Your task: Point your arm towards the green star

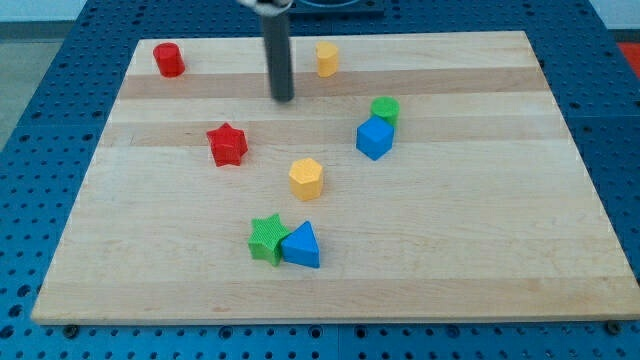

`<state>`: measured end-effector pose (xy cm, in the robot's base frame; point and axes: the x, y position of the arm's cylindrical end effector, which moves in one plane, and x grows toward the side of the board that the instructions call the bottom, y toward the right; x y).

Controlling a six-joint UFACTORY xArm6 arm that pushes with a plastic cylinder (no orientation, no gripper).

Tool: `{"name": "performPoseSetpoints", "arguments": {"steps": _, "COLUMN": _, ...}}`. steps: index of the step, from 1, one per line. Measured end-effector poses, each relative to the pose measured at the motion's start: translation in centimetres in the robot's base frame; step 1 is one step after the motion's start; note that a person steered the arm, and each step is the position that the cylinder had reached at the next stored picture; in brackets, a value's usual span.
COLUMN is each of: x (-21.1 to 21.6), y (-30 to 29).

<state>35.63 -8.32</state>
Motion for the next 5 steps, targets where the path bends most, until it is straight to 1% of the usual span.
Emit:
{"name": "performPoseSetpoints", "arguments": {"steps": 1, "x": 1.7, "y": -0.7}}
{"name": "performPoseSetpoints", "arguments": {"steps": 3, "x": 10.0, "y": -0.7}}
{"name": "performPoseSetpoints", "arguments": {"steps": 4, "x": 14.3, "y": -1.7}}
{"name": "performPoseSetpoints", "arguments": {"steps": 5, "x": 18.3, "y": -4.9}}
